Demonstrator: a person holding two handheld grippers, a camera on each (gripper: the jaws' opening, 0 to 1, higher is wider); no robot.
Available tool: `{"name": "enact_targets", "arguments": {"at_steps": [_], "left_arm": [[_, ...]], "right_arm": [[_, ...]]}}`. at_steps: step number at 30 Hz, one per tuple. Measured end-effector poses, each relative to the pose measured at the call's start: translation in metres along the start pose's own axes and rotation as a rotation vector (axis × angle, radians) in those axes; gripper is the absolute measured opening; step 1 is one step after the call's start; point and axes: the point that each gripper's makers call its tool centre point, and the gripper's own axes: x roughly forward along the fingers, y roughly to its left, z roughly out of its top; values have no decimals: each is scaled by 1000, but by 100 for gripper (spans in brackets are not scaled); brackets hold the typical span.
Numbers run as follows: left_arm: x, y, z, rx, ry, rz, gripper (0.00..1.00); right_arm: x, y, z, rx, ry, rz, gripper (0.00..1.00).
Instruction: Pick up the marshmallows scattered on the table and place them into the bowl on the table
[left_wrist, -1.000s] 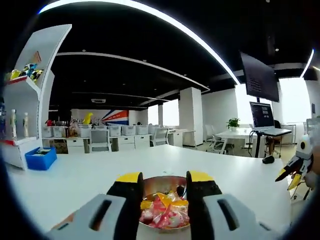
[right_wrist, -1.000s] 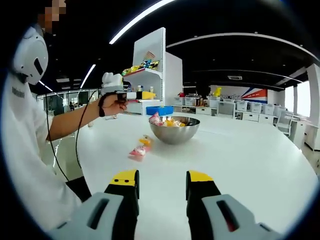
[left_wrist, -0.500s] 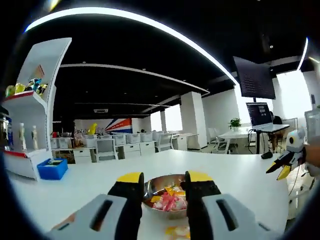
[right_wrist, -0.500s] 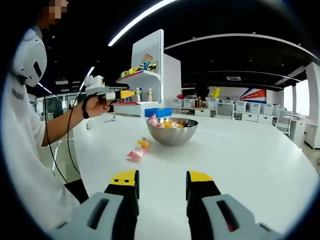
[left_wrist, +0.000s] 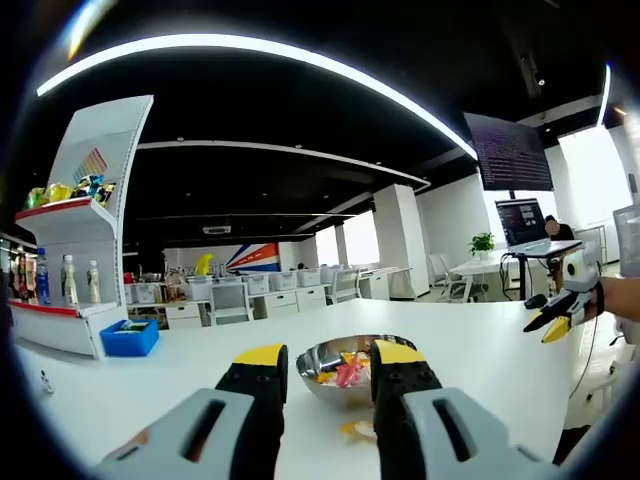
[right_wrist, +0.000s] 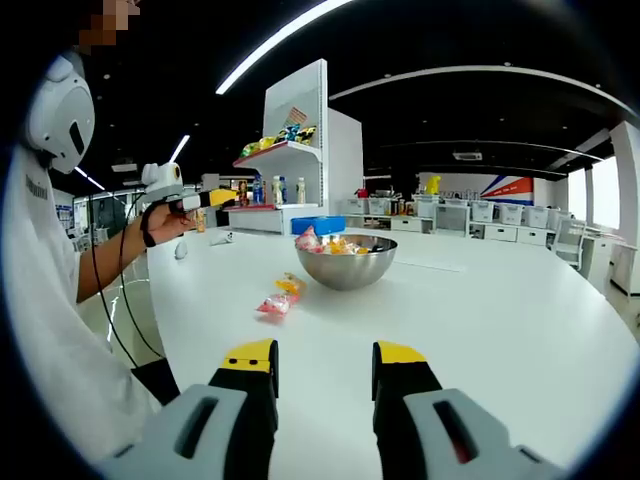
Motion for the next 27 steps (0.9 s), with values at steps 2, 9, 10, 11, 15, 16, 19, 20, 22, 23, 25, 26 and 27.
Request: {"name": "enact_targets", "arguments": {"at_steps": [2,9,10,11,15,16,19,20,22,23,25,26,27], "left_arm": [[-5,1,-4,-4,3,8,34],[-33,12,-53,13,77,76,34],[-36,13,-57,-2,85,84,34],[-40,13,-60,-15,88,92,34],[-51,11,-67,-31,101,108,34],[-53,11,-68,-38,100,111,34],[-59,11,-69,-48,100,121,34],[-61,11,-71,-55,103,126,34],[-64,12,-75,-60,116,133,34],[-65,12,-75,-58,119,137,34],[-68,15,-75,-61,121,146,34],[-69,16,-73,-67,117,150,34],[-70,17,-71,-71,113,152,34]], "right_arm": [[-1,-1,0,3,-2,-4,37],[-1,-6,-4,18,-3,-14,37],[0,-6,-5,18,-1,-14,37],[0,-5,-4,18,0,-13,37],[1,-4,-1,20,-10,-7,37],[1,-5,-1,20,-11,-8,37],[2,-4,-1,20,-10,-6,37],[2,-4,-1,20,-12,-5,37],[3,-4,-1,24,-14,-5,37],[3,-4,-2,25,-13,-5,37],[3,-4,-3,27,-14,-5,37],[4,-4,-3,29,-16,-3,37],[4,-3,-3,30,-18,-2,37]]}}
